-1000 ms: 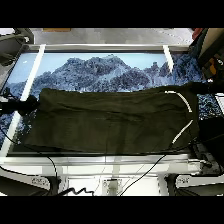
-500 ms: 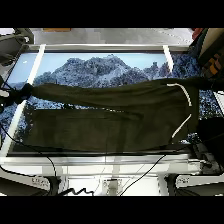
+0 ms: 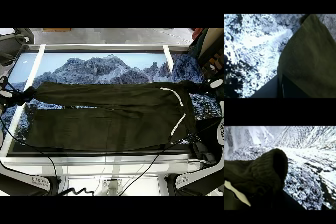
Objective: Fold the clothes and pants, and hang the long-sleeved shirts on hangers.
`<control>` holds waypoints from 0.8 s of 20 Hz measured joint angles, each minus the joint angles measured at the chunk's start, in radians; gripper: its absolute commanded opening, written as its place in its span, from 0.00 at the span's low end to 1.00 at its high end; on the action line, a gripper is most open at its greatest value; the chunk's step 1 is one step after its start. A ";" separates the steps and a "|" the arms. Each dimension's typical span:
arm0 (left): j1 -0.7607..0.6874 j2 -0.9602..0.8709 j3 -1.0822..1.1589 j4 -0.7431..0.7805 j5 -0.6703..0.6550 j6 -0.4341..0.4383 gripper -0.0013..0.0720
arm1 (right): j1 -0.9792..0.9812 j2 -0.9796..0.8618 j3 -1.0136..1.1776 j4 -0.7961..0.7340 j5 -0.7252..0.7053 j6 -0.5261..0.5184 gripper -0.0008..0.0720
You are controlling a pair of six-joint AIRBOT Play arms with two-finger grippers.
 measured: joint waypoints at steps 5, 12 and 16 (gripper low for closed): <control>-0.001 0.014 0.001 -0.007 -0.038 0.002 0.97 | 0.027 -0.010 0.000 0.000 -0.065 0.004 0.94; 0.029 0.204 0.001 -0.010 -0.204 0.052 0.97 | -0.017 0.147 0.001 -0.017 0.090 0.007 0.06; 0.047 0.359 0.001 -0.010 -0.362 0.112 0.95 | -0.080 0.299 0.001 -0.054 0.311 0.006 0.06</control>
